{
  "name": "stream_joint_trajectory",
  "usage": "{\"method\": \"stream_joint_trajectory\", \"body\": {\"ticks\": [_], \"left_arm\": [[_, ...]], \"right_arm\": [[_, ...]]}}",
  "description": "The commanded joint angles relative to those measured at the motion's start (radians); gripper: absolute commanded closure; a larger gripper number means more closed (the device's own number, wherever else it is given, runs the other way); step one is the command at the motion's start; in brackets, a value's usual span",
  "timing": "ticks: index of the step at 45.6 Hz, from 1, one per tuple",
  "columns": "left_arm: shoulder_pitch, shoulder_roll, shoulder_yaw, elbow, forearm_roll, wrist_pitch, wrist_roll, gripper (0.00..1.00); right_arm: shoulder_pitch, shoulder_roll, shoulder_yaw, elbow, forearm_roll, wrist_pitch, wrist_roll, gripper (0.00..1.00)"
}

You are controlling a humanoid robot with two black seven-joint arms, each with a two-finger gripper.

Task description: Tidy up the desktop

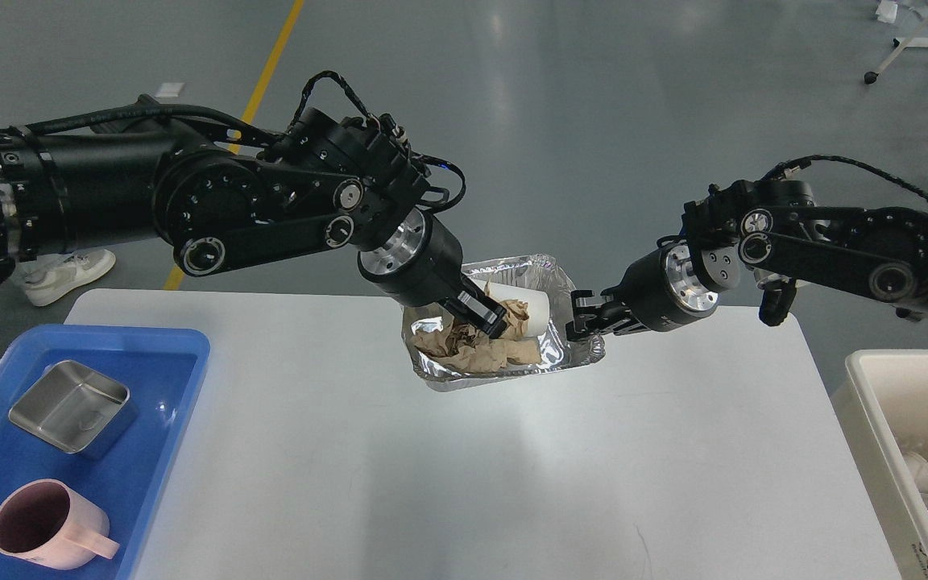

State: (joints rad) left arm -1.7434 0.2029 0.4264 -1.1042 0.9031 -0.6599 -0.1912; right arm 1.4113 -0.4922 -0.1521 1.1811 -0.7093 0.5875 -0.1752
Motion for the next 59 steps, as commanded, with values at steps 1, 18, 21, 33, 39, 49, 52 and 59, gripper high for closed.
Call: {"method": "stream_joint_trajectory", "body": {"ticks": [1,18,21,33,39,49,52,59], "left_arm": [[0.013,0.000,0.003,0.015,0.000,0.003,0.006,0.88],[0.018,-0.010,0.002,0.018,-0.016,0.068,0.016,0.32],[0.016,-0.019,0.002,0.018,-0.018,0.069,0.016,0.27],[-0.028,-0.008,-0.012,0.017,-0.050,0.062,0.000,0.17],[-0.093,0.019,-0.038,0.017,-0.133,0.065,-0.004,0.16],[-0.128,0.141,-0.149,0.099,-0.395,0.112,-0.002,0.16],[-0.124,0.165,-0.158,0.142,-0.458,0.154,-0.002,0.16],[-0.073,0.243,-0.163,0.195,-0.575,0.318,0.009,0.15]], "right_arm": [[0.001,0.000,0.000,0.000,0.001,0.000,0.000,1.00],[0.005,0.000,-0.001,-0.001,0.001,0.000,-0.001,1.00],[0.005,0.000,-0.001,-0.001,0.001,0.000,-0.001,1.00],[0.003,-0.005,-0.003,-0.003,0.001,0.000,-0.001,1.00],[0.001,-0.014,-0.003,-0.003,0.001,0.002,-0.001,1.00],[-0.005,-0.031,-0.001,-0.009,0.001,-0.002,-0.001,1.00],[-0.008,-0.040,-0.001,-0.011,0.001,-0.003,-0.001,1.00],[-0.018,-0.080,0.000,-0.049,0.037,-0.009,0.000,1.00]]}}
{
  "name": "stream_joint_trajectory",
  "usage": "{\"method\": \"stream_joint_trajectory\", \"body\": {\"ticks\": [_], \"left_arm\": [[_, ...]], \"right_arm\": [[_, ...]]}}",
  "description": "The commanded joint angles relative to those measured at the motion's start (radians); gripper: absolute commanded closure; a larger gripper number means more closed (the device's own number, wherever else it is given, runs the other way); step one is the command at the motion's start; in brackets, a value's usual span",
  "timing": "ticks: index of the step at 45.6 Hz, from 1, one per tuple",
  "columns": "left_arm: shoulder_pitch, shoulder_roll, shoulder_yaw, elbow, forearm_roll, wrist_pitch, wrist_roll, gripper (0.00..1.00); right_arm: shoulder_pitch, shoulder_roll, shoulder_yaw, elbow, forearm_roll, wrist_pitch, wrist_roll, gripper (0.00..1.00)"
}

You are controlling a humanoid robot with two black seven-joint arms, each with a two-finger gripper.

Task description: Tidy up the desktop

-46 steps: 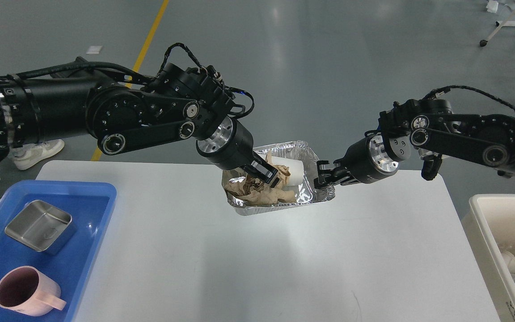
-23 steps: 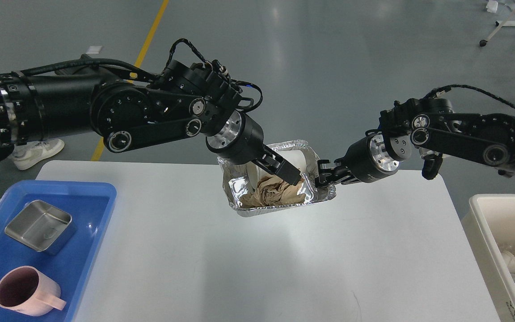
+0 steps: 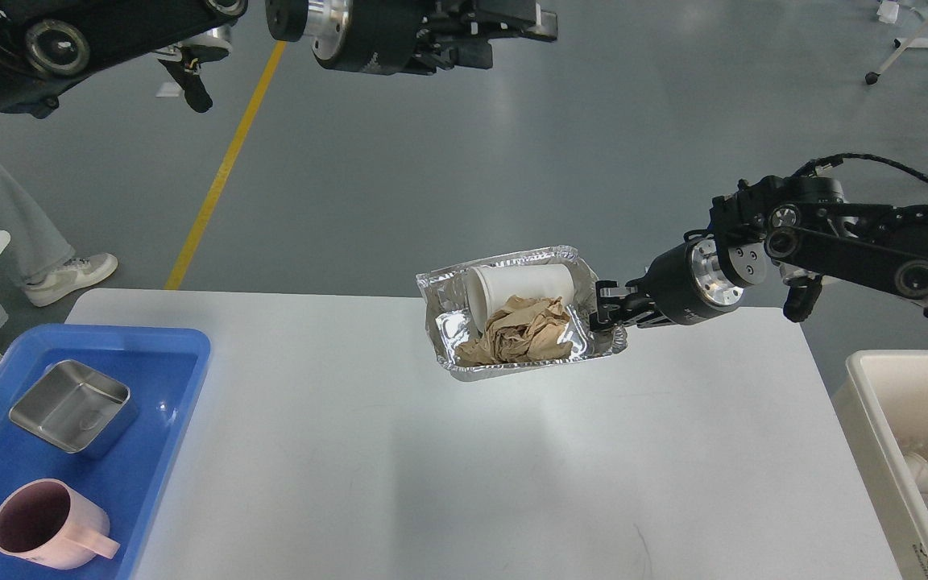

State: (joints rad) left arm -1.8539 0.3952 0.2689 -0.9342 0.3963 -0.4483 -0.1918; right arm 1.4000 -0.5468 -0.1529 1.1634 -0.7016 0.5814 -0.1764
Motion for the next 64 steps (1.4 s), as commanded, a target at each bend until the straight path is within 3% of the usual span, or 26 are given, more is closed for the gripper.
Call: {"method": "stream_joint_trajectory", "body": {"ticks": [1,7,19,25,35,41,44,51,64], "left_arm": [[0.047,0.062,-0.011,0.025,-0.076,0.124,0.009,0.14],[0.126,0.108,-0.092,0.032,-0.112,0.256,0.017,0.14],[0.389,0.132,-0.264,0.061,-0.116,0.690,0.017,0.14],[0.524,0.131,-0.402,0.061,-0.116,0.827,0.012,0.13],[0.690,0.132,-0.614,0.058,-0.117,0.832,-0.015,0.13],[0.734,0.132,-0.658,0.063,-0.181,0.777,-0.139,0.13],[0.749,0.132,-0.675,0.063,-0.234,0.749,-0.173,0.13],[0.792,0.126,-0.741,0.075,-0.301,0.732,-0.176,0.13],[0.843,0.120,-0.846,0.095,-0.364,0.706,-0.176,0.13]], "right_arm": [[-0.010,-0.031,0.004,-0.040,0.036,-0.003,0.002,1.00],[-0.045,-0.074,0.039,-0.096,0.065,-0.003,0.003,1.00],[-0.157,-0.212,0.128,-0.226,0.143,-0.006,0.003,1.00],[-0.239,-0.275,0.174,-0.347,0.215,-0.006,0.012,1.00],[-0.413,-0.398,0.210,-0.499,0.384,-0.006,0.029,1.00],[-0.536,-0.446,0.210,-0.579,0.465,-0.006,0.041,1.00],[-0.591,-0.452,0.210,-0.634,0.496,-0.006,0.041,1.00],[-0.716,-0.453,0.210,-0.748,0.574,-0.005,0.041,1.00],[-0.868,-0.447,0.213,-0.826,0.617,0.000,0.052,1.00]]}}
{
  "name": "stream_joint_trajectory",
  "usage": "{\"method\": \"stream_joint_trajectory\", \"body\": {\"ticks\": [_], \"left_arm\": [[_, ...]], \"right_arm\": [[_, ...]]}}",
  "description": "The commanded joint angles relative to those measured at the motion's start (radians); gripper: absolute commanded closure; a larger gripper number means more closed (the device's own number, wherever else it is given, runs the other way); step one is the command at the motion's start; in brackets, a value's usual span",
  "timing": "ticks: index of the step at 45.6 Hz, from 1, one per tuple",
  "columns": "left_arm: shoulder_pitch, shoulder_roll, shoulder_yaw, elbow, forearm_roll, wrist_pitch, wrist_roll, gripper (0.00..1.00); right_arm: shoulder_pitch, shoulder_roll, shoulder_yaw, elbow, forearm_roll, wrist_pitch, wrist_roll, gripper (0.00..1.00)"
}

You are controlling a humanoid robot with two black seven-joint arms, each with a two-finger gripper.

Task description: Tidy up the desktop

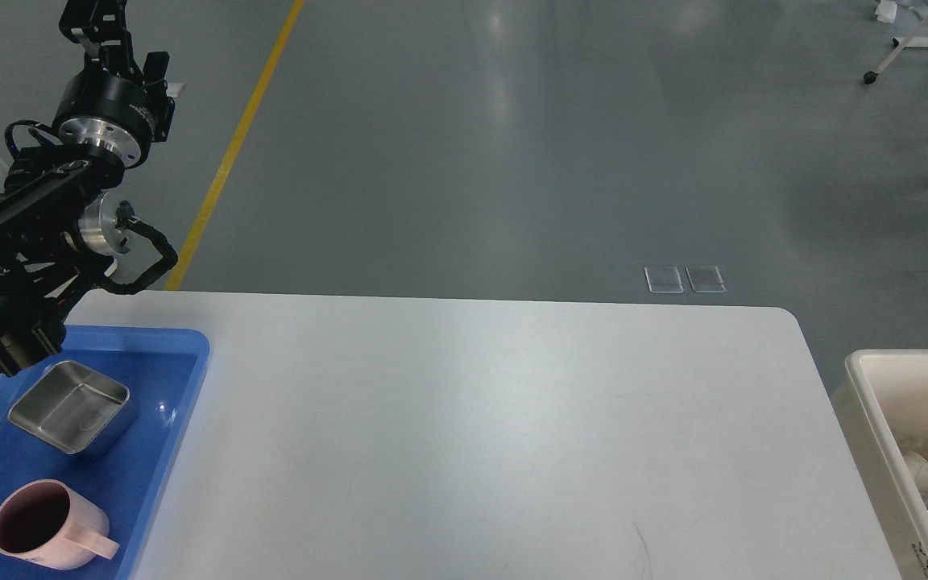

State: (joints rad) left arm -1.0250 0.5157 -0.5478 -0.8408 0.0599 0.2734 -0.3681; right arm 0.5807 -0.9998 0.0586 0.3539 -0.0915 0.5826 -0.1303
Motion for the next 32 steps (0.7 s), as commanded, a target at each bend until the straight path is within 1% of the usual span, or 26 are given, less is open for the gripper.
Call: {"method": "stream_joint_trajectory", "body": {"ticks": [1,11,16,19,20,21,23,26,28,32], "left_arm": [[0.016,0.000,-0.032,0.002,-0.031,-0.016,0.000,0.13],[0.016,-0.002,-0.038,0.022,-0.060,-0.020,0.001,0.13],[0.016,-0.002,-0.055,0.023,-0.075,-0.055,0.001,0.13],[0.016,-0.002,-0.057,0.031,-0.084,-0.083,0.002,0.12],[0.014,-0.002,-0.057,0.034,-0.086,-0.094,0.001,0.12],[0.014,-0.002,-0.057,0.035,-0.086,-0.103,0.000,0.12],[0.014,-0.002,-0.058,0.040,-0.086,-0.117,-0.002,0.12],[0.014,0.000,-0.058,0.045,-0.084,-0.128,-0.003,0.10],[0.013,0.001,-0.058,0.046,-0.084,-0.126,-0.003,0.05],[0.011,0.001,-0.063,0.049,-0.086,-0.123,-0.005,0.03]], "right_arm": [[-0.056,0.006,0.003,-0.016,0.010,-0.003,0.008,1.00],[-0.093,0.027,0.003,-0.018,0.022,-0.009,0.008,1.00],[-0.097,0.033,0.003,-0.019,0.022,-0.009,0.008,1.00],[-0.096,0.035,0.013,-0.019,0.033,-0.009,0.008,0.62],[-0.097,0.035,0.021,-0.019,0.039,-0.009,0.008,0.53],[-0.097,0.035,0.024,-0.019,0.048,-0.009,0.009,0.45],[-0.097,0.036,0.027,-0.021,0.064,-0.009,0.008,0.36],[-0.097,0.041,0.027,-0.035,0.075,-0.013,0.008,0.29],[-0.097,0.052,0.029,-0.056,0.076,-0.018,0.008,0.21],[-0.097,0.084,0.035,-0.121,0.076,-0.018,0.008,0.16]]}}
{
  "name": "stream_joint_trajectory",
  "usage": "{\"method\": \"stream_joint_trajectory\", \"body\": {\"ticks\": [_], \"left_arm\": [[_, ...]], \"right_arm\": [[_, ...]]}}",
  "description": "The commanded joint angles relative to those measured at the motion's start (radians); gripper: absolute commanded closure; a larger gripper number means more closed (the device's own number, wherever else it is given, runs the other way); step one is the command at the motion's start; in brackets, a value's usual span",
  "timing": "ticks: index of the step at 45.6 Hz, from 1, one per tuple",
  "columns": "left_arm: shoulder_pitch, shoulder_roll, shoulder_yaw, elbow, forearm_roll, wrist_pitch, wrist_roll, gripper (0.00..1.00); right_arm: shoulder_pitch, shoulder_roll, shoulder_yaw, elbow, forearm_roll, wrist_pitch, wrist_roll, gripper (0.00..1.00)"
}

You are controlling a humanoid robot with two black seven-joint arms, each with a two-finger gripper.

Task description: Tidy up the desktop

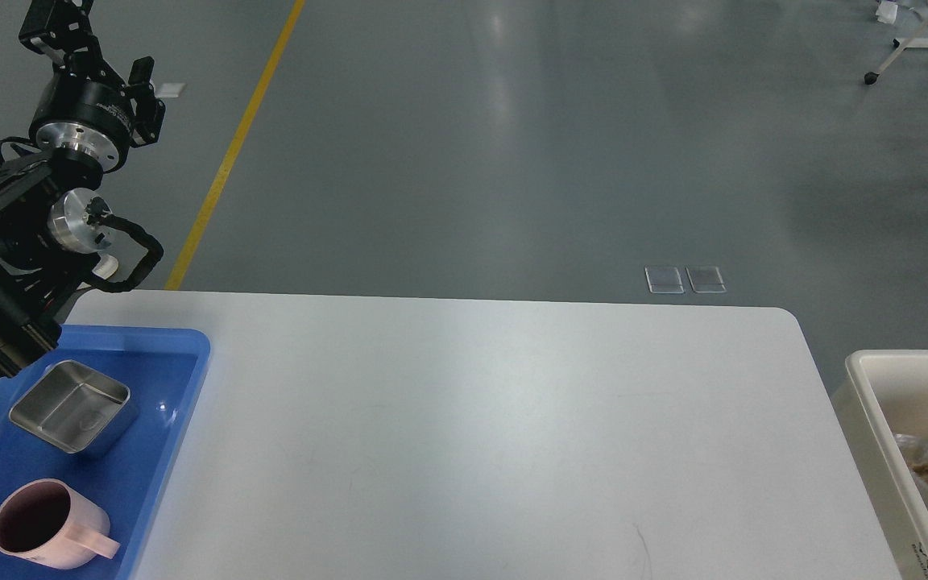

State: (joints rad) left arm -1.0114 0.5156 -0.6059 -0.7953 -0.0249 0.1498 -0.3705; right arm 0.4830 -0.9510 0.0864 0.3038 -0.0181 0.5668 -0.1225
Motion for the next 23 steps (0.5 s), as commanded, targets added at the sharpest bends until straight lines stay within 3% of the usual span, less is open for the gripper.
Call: {"method": "stream_joint_trajectory", "body": {"ticks": [1,5,13,23], "left_arm": [[-0.003,0.001,-0.011,0.004,-0.001,0.001,-0.002,0.03],[-0.001,0.003,-0.046,0.005,-0.001,0.005,-0.002,0.03],[0.000,0.006,-0.066,0.005,-0.004,0.001,0.002,0.03],[0.002,0.012,-0.067,0.016,-0.070,-0.006,0.005,0.03]], "right_arm": [[0.002,0.046,0.013,-0.087,0.003,-0.002,0.000,0.13],[0.002,0.096,0.059,-0.181,0.003,-0.004,0.000,0.01],[0.061,0.176,0.118,-0.371,0.003,-0.007,0.000,0.00],[0.288,0.265,0.119,-0.416,0.003,-0.068,-0.002,0.00]]}}
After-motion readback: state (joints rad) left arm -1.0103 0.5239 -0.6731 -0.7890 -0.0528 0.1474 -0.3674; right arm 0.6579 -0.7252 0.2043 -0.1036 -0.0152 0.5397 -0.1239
